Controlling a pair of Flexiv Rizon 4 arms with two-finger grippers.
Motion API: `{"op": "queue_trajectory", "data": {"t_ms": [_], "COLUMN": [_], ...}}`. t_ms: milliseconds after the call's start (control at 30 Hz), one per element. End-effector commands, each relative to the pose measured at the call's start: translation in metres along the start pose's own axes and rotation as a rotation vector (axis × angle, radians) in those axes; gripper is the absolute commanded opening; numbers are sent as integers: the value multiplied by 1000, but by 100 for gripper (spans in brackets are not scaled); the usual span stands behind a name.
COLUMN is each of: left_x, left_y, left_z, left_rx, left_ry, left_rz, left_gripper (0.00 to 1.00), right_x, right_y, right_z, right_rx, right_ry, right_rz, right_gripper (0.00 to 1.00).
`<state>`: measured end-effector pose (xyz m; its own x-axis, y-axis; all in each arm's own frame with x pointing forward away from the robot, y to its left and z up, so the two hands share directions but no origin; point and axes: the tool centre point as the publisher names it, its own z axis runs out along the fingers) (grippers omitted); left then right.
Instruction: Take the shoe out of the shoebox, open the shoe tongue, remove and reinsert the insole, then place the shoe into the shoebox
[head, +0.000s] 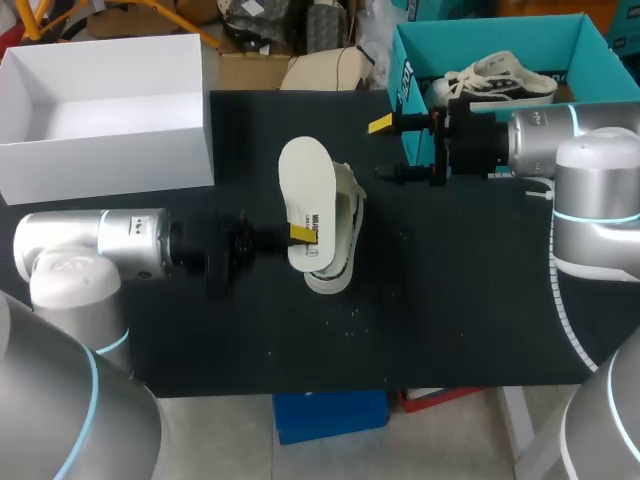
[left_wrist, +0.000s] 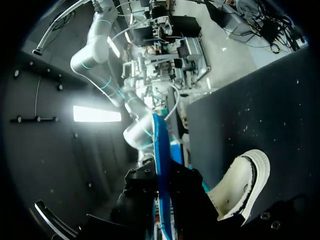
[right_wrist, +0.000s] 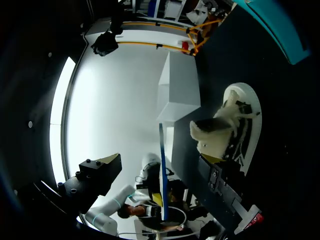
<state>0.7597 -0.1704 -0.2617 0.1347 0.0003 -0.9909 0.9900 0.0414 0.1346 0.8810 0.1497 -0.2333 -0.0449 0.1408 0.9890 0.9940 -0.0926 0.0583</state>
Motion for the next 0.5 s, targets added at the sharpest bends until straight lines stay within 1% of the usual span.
{"op": "queue_trajectory", "data": {"t_ms": [33, 233, 500], "left_x": [9, 10, 14], "left_y": [26, 41, 54], "left_z": [11, 15, 24], "left_rx": [28, 23, 34], "left_ry": [10, 24, 38], "left_rz": [5, 39, 38], "left_gripper": [0, 0, 0], "right_x": [-1, -1, -1], "right_y": [0, 0, 0], "right_z": [1, 1, 1], "right_rx": [-2, -2, -2], "right_ry": [0, 0, 0], "right_rz": [0, 0, 0], "right_gripper": [100, 100, 100]}}
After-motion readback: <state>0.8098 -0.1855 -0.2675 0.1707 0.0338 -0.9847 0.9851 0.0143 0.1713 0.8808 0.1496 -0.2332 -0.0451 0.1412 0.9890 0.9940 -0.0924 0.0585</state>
